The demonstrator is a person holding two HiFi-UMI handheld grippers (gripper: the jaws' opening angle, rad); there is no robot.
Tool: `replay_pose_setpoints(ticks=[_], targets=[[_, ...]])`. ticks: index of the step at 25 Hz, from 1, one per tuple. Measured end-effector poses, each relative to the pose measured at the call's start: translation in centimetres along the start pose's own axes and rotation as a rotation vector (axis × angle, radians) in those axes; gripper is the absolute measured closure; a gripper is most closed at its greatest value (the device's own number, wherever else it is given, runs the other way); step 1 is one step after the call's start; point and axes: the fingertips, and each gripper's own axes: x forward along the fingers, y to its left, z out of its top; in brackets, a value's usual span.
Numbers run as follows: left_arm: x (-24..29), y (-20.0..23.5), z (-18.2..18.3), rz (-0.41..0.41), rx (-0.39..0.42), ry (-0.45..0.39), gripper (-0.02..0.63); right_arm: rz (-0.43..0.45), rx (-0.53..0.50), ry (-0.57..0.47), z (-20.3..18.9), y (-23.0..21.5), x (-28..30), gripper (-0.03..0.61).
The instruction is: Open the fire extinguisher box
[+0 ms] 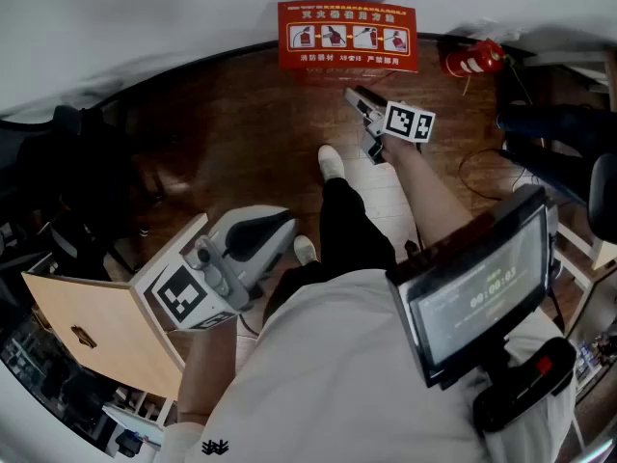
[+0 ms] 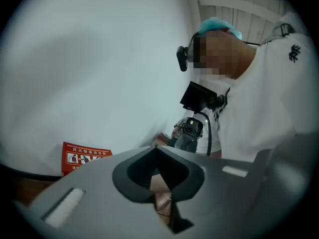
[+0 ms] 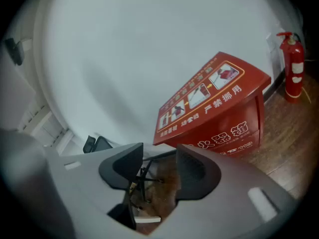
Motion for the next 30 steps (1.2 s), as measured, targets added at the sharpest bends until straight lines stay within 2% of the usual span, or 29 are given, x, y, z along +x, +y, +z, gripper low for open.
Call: replay_pose_setpoints(ticks=[5, 11, 12, 15, 18, 23, 27, 30], targets=[[3.2, 3.7, -0.5, 0.008, -0.027, 0.008, 0.617, 0.020, 0.150, -0.049, 2.9, -4.4, 3.3, 0.360], [4.9, 5.4, -0.9, 0.009, -0.076, 0.031, 0.617, 0.074, 0.286, -0.101, 4.4, -6.9, 4.7, 0.353], [5.0, 5.6, -0.8, 0.010, -0.079, 0.033, 0.617, 0.071, 0.287, -0.110, 4.7, -7.2, 4.7, 0.361], [5.0, 6.0, -0.7, 0.013, -0.095, 0.028, 0.617, 0.028, 0.266, -0.117, 4.9, -7.4, 4.2, 0.440], [4.7, 6.2, 0.0, 0.012, -0.130, 0.010, 0.617, 0.055, 0.278, -0.120, 5.2, -5.8, 3.8, 0.462], [4.8, 6.3, 0.8, -0.012, -0.151, -0.001, 0.617, 0.199, 0.287, -0.110, 6.6, -1.3, 2.9, 0.473], [4.7, 6.6, 0.9, -0.016, -0.160, -0.005, 0.617, 0.211, 0.285, -0.128, 8.6, 1.5, 1.7, 0.476], [5.0, 6.3, 1.7, -0.018, -0.161, -0.013, 0.617, 0.217, 0.265, -0.167, 11.9, 3.5, 1.0, 0.476]])
